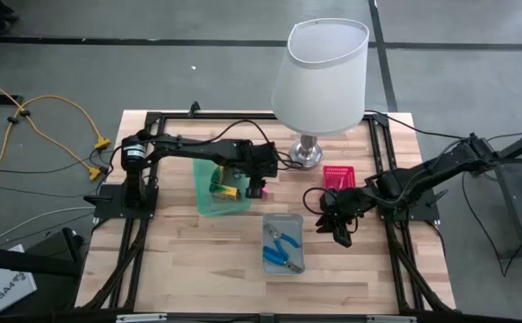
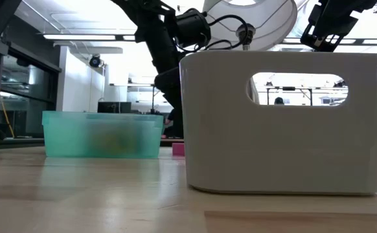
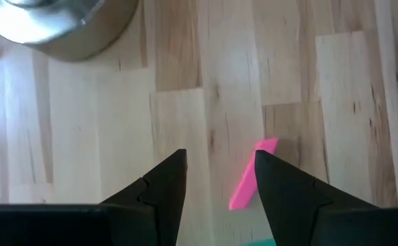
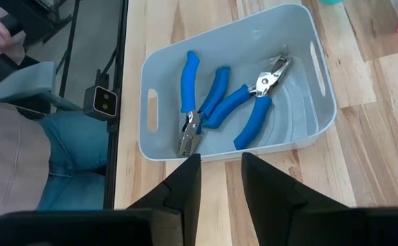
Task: Pick & Place School Supplies
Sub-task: Put the pink eraser into the red bin
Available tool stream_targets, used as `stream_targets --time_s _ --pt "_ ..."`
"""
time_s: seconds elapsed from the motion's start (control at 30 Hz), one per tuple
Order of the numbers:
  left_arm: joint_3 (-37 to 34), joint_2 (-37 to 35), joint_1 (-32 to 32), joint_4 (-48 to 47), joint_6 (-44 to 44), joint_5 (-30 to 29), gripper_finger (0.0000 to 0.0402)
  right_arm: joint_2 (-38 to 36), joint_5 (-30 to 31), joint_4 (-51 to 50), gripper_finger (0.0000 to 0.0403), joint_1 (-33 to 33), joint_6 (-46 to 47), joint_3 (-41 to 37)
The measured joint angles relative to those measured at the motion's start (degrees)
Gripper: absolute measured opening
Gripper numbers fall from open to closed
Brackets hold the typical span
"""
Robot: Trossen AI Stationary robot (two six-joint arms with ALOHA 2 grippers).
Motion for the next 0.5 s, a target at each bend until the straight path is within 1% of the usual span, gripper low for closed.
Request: stream_targets --time_s 0.17,0.5 --pt "0.0 0.0 0.0 -0.1 -1.2 1.1 0.0165 0.0 0.0 0.0 0.0097 0.0 0.0 0.0" --pt "0.0 0.1 -0.9 -3.2 -1.8 1.2 0.0165 0.0 0.0 0.1 0.0097 0.0 -0.2 0.0"
